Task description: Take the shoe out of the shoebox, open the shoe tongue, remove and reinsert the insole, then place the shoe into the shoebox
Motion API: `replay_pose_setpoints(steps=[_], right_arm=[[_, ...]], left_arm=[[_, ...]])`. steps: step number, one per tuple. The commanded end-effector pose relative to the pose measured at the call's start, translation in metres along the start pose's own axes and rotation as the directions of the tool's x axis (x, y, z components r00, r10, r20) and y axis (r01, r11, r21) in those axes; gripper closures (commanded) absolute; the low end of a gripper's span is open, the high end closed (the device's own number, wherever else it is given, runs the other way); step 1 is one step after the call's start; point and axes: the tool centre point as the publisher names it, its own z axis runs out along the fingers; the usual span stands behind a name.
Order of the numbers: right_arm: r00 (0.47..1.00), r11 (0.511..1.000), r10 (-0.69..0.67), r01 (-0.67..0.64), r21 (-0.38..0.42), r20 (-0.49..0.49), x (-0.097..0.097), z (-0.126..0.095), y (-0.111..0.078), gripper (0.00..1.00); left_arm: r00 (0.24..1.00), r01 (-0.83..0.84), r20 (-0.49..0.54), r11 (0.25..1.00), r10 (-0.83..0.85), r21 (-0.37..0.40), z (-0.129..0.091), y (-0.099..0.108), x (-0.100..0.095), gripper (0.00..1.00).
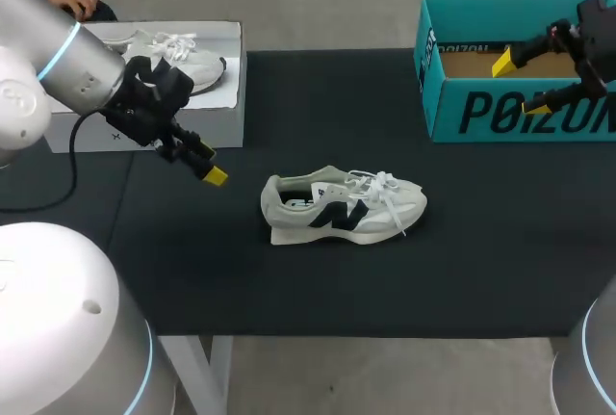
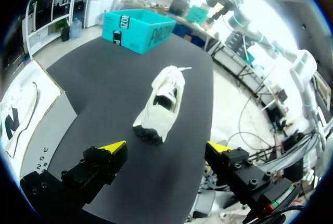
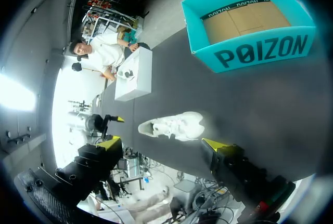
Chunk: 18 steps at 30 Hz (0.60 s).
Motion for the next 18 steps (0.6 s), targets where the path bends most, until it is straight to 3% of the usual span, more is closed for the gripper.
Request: replay_pose_setpoints(steps=[1,11,18], right_arm=[[1.0,1.0,0.002,-0.002,0.001,0.004,0.0002,0.0006,0.0005,0.0],[1.0,1.0,0.002,-0.002,0.001,0.004,0.0002,0.0006,0.0005,0.0],[1.0,1.0,0.002,-0.002,0.001,0.004,0.0002,0.0006,0.0005,0.0]], left_arm=[[1.0,-0.01,-0.009,1.0,0.01,-0.008,0.0029,-0.0018,-0.0034,0.0],[0.992,-0.124,-0.002,0.991,0.124,0.06,0.0111,0.0051,-0.004,0.0],[0.993,-0.12,-0.015,0.991,0.121,0.06,0.0115,0.0047,-0.0042,0.0]])
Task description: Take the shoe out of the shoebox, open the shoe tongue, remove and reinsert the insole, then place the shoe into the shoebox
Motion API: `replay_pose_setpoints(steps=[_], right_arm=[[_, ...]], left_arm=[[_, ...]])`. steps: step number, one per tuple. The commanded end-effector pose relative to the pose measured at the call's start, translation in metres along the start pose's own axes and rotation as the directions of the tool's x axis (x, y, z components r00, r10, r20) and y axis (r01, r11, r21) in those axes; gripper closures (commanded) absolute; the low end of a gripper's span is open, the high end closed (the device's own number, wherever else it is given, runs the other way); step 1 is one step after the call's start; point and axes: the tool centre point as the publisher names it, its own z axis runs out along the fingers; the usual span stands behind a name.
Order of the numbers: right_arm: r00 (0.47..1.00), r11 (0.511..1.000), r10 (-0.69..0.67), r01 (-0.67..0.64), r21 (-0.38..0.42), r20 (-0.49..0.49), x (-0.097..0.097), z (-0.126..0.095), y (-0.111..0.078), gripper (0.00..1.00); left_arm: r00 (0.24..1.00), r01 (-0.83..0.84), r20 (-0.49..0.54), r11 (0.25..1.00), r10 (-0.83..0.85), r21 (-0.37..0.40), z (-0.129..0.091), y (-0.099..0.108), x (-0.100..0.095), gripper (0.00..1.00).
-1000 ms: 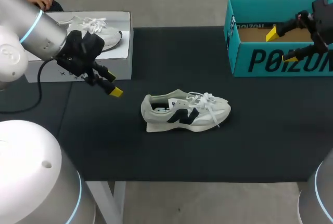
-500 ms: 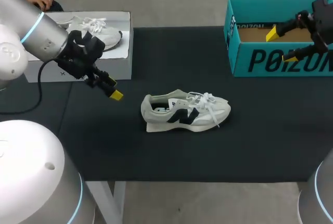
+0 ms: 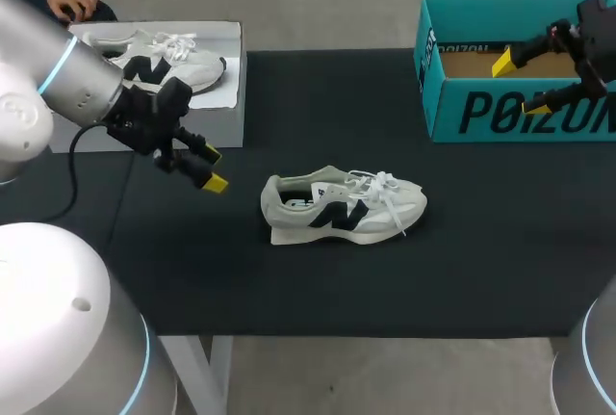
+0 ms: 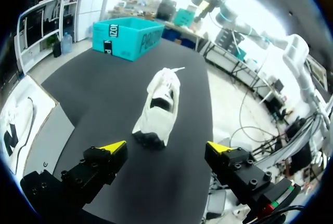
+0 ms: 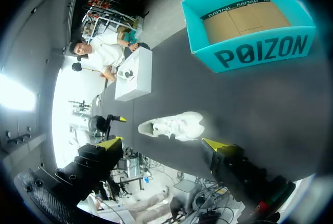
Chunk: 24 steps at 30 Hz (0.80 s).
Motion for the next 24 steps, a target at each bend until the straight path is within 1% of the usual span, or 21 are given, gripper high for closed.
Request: replay_pose_setpoints(steps=[1,13,16,18,20,21,22,24], right_arm=[[1.0,1.0,0.002,-0.002,0.001,0.004,0.0,0.001,0.0,0.0],[1.0,1.0,0.002,-0.002,0.001,0.004,0.0,0.001,0.0,0.0],[1.0,1.0,0.002,-0.002,0.001,0.004,0.0,0.001,0.0,0.0],[1.0,1.0,0.002,-0.002,0.001,0.004,0.0,0.001,0.0,0.0],[1.0,1.0,0.002,-0.002,0.001,0.004,0.0,0.001,0.0,0.0],[1.0,1.0,0.002,-0.002,0.001,0.004,0.0,0.001,0.0,0.0],[1.0,1.0,0.002,-0.002,0.001,0.004,0.0,0.001,0.0,0.0],[1.0,1.0,0.002,-0.002,0.001,0.004,0.0,0.001,0.0,0.0]], left_arm=[[1.0,0.0,0.001,1.0,0.0,0.0,0.0,0.0,0.0,0.0],[1.0,0.0,0.001,1.0,0.0,0.0,0.0,0.0,0.0,0.0],[0.984,-0.162,0.082,0.987,0.161,0.008,0.012,-0.003,-0.009,0.0],[0.966,-0.231,0.129,0.972,0.225,0.038,0.017,-0.008,-0.014,0.0],[0.929,-0.334,0.191,0.94,0.316,0.067,0.022,-0.012,-0.019,0.0],[0.923,-0.35,0.192,0.935,0.333,0.062,0.024,-0.014,-0.02,0.0],[0.905,-0.387,0.217,0.919,0.365,0.07,0.026,-0.016,-0.022,0.0],[0.891,-0.422,0.228,0.902,0.394,0.09,0.028,-0.019,-0.022,0.0]])
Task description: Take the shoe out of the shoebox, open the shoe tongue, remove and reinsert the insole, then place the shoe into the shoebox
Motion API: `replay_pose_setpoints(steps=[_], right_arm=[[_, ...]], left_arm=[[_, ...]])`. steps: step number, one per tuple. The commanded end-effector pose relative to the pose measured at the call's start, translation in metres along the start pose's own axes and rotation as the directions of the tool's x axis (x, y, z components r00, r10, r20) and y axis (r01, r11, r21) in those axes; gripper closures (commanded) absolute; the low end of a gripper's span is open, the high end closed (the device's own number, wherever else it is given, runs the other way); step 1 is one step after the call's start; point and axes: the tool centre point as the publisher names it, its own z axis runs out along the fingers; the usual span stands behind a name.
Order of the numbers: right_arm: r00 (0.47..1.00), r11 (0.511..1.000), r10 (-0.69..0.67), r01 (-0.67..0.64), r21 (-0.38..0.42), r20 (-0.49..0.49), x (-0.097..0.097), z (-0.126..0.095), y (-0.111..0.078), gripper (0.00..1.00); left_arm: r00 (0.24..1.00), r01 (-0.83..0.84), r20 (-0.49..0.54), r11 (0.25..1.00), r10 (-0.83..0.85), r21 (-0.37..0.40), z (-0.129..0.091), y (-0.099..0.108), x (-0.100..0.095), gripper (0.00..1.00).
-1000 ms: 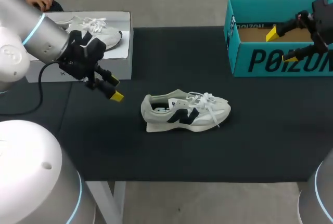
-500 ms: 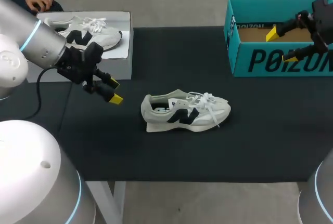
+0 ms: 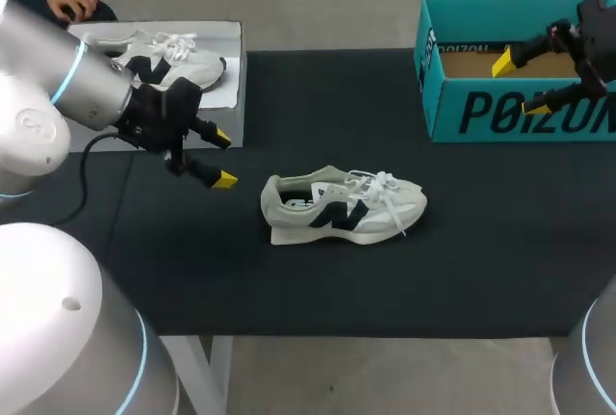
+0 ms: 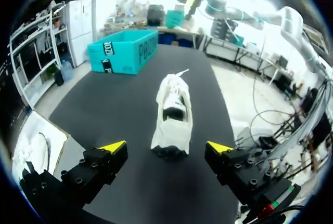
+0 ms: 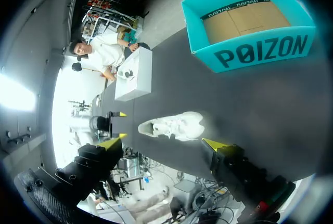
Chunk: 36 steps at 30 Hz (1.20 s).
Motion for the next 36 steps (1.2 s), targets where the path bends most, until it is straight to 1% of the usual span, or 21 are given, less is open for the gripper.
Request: replay_pose_setpoints(steps=[1,6,9,11,13,14,16,18,21,23,27,32,36], right_arm=[[1.0,1.0,0.002,-0.002,0.001,0.004,0.0,0.001,0.0,0.0],[1.0,1.0,0.002,-0.002,0.001,0.004,0.0,0.001,0.0,0.0],[1.0,1.0,0.002,-0.002,0.001,0.004,0.0,0.001,0.0,0.0],[1.0,1.0,0.002,-0.002,0.001,0.004,0.0,0.001,0.0,0.0],[1.0,1.0,0.002,-0.002,0.001,0.004,0.0,0.001,0.0,0.0],[1.0,1.0,0.002,-0.002,0.001,0.004,0.0,0.001,0.0,0.0],[1.0,1.0,0.002,-0.002,0.001,0.004,0.0,0.001,0.0,0.0],[1.0,1.0,0.002,-0.002,0.001,0.004,0.0,0.001,0.0,0.0],[1.0,1.0,0.002,-0.002,0.001,0.004,0.0,0.001,0.0,0.0],[1.0,1.0,0.002,-0.002,0.001,0.004,0.0,0.001,0.0,0.0],[1.0,1.0,0.002,-0.002,0.001,0.004,0.0,0.001,0.0,0.0],[1.0,1.0,0.002,-0.002,0.001,0.004,0.0,0.001,0.0,0.0],[1.0,1.0,0.002,-0.002,0.001,0.004,0.0,0.001,0.0,0.0]], left_arm=[[0.975,-0.197,0.121,0.975,0.184,0.101,0.014,-0.001,0.003,0.0],[0.963,-0.238,0.165,0.961,0.214,0.144,0.016,-0.001,0.004,0.0],[0.966,-0.225,0.163,0.963,0.201,0.151,0.016,-0.001,0.004,0.0],[0.978,-0.184,0.131,0.967,0.162,0.177,0.013,-0.003,0.005,0.0],[0.986,-0.149,0.099,0.971,0.132,0.186,0.01,-0.006,0.007,0.0],[0.989,-0.133,0.094,0.97,0.116,0.204,0.008,-0.009,0.007,0.0],[0.996,-0.085,0.056,0.975,0.075,0.204,0.004,-0.014,0.007,0.0],[0.999,-0.045,0.04,0.973,0.037,0.227,-0.002,-0.02,0.008,0.0],[1.0,-0.008,-0.001,0.974,0.009,0.225,-0.008,-0.024,0.011,0.0],[1.0,-0.009,-0.014,0.976,0.012,0.22,-0.009,-0.023,0.015,0.0],[0.996,0.005,-0.092,0.979,0.015,0.206,-0.008,-0.019,0.026,0.0],[0.995,-0.005,-0.097,0.982,0.024,0.191,-0.009,-0.014,0.031,0.0],[0.995,-0.004,-0.093,0.981,0.022,0.194,-0.012,-0.016,0.035,0.0]])
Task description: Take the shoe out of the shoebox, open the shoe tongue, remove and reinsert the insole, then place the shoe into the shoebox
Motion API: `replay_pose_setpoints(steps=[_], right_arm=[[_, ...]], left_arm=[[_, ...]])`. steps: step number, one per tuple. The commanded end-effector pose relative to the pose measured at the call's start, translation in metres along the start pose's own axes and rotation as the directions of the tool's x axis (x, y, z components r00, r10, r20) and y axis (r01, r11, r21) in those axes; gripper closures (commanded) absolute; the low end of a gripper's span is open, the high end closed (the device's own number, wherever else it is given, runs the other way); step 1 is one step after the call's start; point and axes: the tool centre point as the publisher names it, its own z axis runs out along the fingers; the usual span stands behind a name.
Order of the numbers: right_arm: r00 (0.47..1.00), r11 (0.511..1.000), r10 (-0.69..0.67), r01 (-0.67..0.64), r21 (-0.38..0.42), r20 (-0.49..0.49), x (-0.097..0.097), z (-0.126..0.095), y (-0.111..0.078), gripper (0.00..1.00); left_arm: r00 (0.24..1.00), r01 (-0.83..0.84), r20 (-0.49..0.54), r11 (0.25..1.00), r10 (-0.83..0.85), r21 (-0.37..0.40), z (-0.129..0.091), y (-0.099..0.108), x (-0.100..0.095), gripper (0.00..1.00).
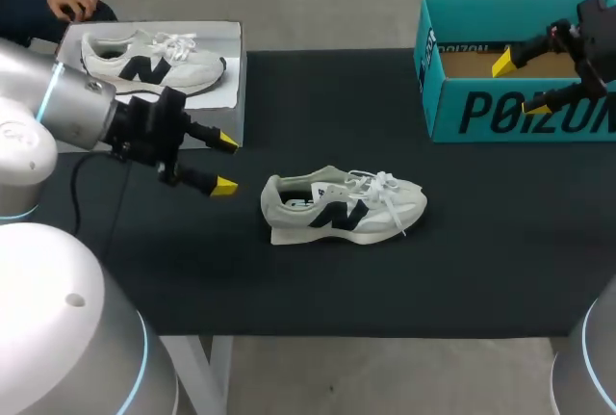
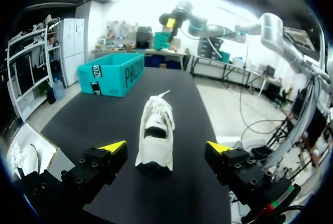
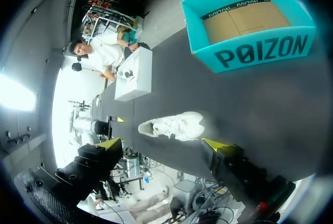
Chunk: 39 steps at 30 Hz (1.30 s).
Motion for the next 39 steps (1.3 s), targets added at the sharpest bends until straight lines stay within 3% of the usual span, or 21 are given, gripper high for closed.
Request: replay_pose_setpoints(steps=[1,39], right_arm=[[1.0,1.0,0.002,-0.002,0.001,0.004,0.0002,0.0006,0.0005,0.0],[1.0,1.0,0.002,-0.002,0.001,0.004,0.0002,0.0006,0.0005,0.0]], left_arm=[[1.0,0.001,0.006,1.0,-0.001,-0.001,-0.0021,-0.0023,0.0042,0.0],[1.0,0.018,0.004,1.0,-0.018,-0.017,-0.0031,-0.0044,0.0067,0.0]])
